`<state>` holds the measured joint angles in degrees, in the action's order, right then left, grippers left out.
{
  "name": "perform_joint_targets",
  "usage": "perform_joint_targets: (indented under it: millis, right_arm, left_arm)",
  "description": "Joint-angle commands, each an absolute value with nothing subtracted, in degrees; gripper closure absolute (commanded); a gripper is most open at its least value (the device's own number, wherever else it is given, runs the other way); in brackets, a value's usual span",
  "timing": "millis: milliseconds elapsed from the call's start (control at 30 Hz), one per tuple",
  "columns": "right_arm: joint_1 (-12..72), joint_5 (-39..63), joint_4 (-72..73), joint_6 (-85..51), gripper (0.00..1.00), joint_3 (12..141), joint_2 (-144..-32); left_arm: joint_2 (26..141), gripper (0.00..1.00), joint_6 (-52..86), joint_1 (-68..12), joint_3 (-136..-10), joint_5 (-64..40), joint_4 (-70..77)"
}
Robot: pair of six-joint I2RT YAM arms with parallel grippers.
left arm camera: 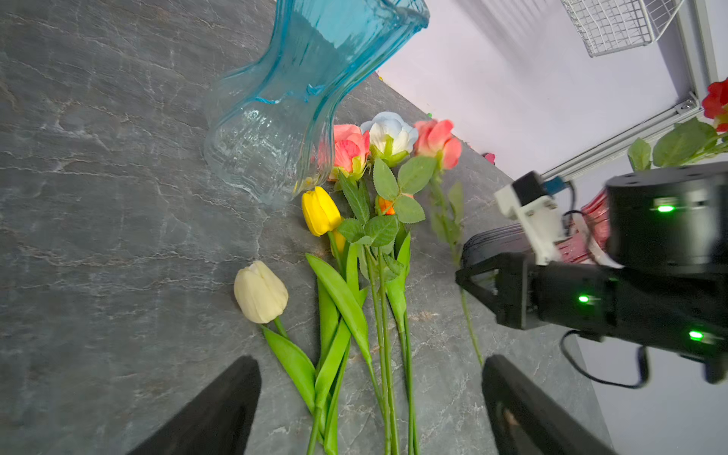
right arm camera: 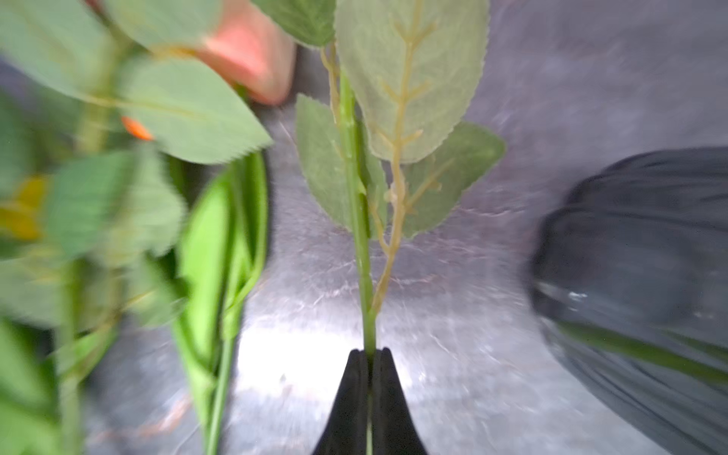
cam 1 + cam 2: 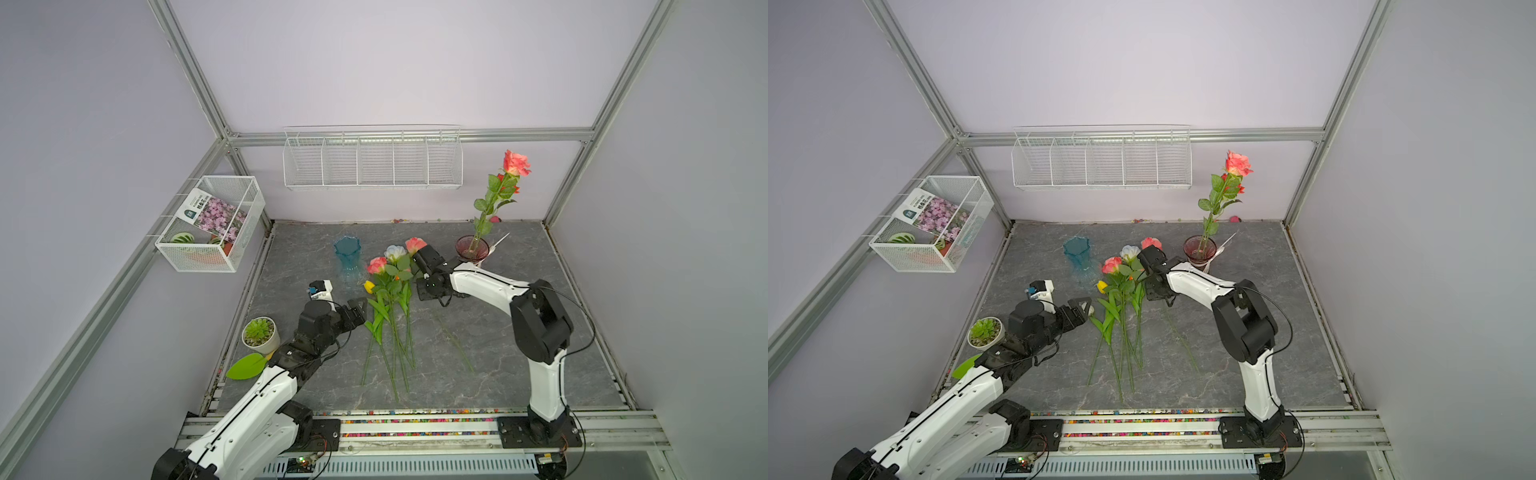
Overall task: Arrange the flowers in different vases according to their variety
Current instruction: Pick up the flower at the center of the board, then insert the flower into the vase.
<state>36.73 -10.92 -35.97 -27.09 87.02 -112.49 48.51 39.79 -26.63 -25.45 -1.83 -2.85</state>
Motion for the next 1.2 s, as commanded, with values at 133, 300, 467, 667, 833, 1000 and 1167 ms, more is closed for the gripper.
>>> perform_joint_targets:
  millis: [133,300,467,667,833,1000,1167]
  right_arm:
    - [38.2,-12.2,-28.9,-21.7,1.0,83.8,-98.2]
    - [38.7,-5.6,-22.6,-18.5,1.0,82.1,-91.4]
    - [38.7,-3.4,-13.3,-17.1,1.0,78.3,-83.6]
    - [38.6,-5.5,-4.3,-12.5,1.0,78.5,-76.9]
    - [38.6,-8.4,3.2,-7.0,1.0,81.6,-74.4]
    - [37.4,-10.8,7.8,-4.3,1.0,87.1,-75.4]
    - [35.4,-14.5,14.6,-0.7,1.0,88.7,-78.2]
  left_arm:
    - [48.1,0.08,39.0,-26.4,-24.5,-2.8,-1.8]
    - [47.5,0.08,38.9,-26.4,-24.5,-2.7,-2.1]
    - [46.5,0.08,38.9,-26.4,-24.0,-2.5,-1.8]
    - [46.6,0.08,38.5,-26.3,-23.9,-3.0,-1.1]
    - [47.4,0.08,38.2,-26.4,-23.8,-3.5,-0.5]
    - [47.0,0.08,38.1,-26.4,-23.6,-3.5,-0.4]
    - [46.6,0.08,38.0,-26.4,-23.6,-3.3,-0.4]
